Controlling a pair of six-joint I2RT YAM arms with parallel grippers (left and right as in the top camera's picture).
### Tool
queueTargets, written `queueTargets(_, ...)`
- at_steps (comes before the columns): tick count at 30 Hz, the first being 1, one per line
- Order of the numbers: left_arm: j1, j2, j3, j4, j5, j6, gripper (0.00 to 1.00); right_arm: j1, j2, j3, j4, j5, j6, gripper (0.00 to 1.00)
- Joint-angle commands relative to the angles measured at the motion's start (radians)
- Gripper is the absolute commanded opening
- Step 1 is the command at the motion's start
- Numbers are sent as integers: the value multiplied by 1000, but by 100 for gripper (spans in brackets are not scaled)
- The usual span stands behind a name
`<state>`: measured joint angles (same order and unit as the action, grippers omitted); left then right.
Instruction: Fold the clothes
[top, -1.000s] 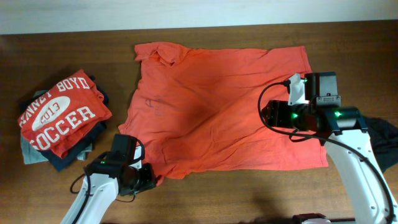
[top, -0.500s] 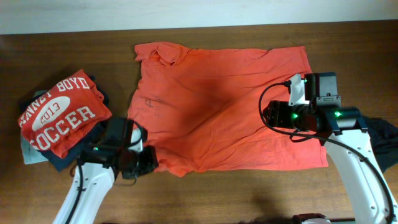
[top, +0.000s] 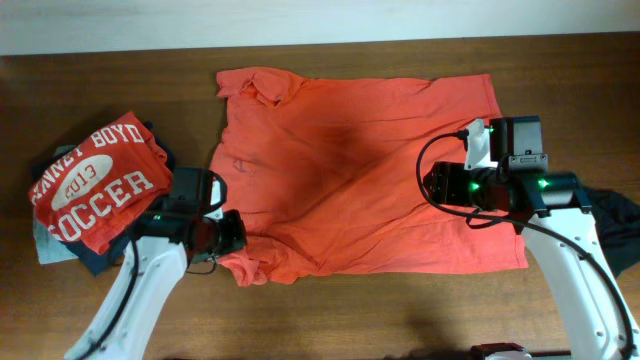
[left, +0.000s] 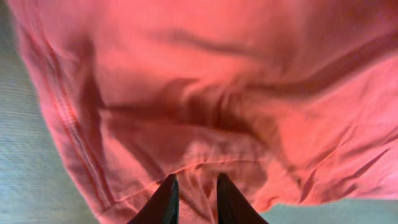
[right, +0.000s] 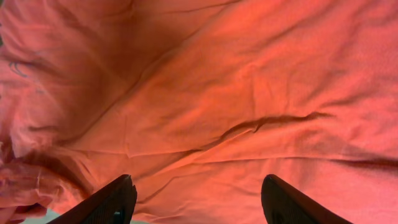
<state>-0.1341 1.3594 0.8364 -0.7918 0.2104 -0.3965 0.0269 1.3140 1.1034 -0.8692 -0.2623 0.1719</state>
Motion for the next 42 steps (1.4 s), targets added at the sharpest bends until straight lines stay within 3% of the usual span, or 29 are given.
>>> queueTargets(1,3,32,12,-63,108,58,21,6,2,2,-15,13,-11,70)
queueTargets(11,3,-150,12,-192,-17,102,41,6,2,2,-25,12,-11,70)
queueTargets(18,-1,-232,-8,-286,-16,55,44,6,2,2,-24,13,-11,70)
queueTargets(23,-42,-206,-86,-232,-12,-23,48,6,2,2,-25,13,-11,70)
queueTargets(33,-122,-103,-160,-100,2,-48,53,6,2,2,-24,13,-27,70)
queueTargets(38,-121,-16,-160,-35,-18,-48,51,6,2,2,-24,13,-27,70)
queueTargets(42,-121,42,-159,13,-21,-48,24,6,2,2,-25,13,-26,70)
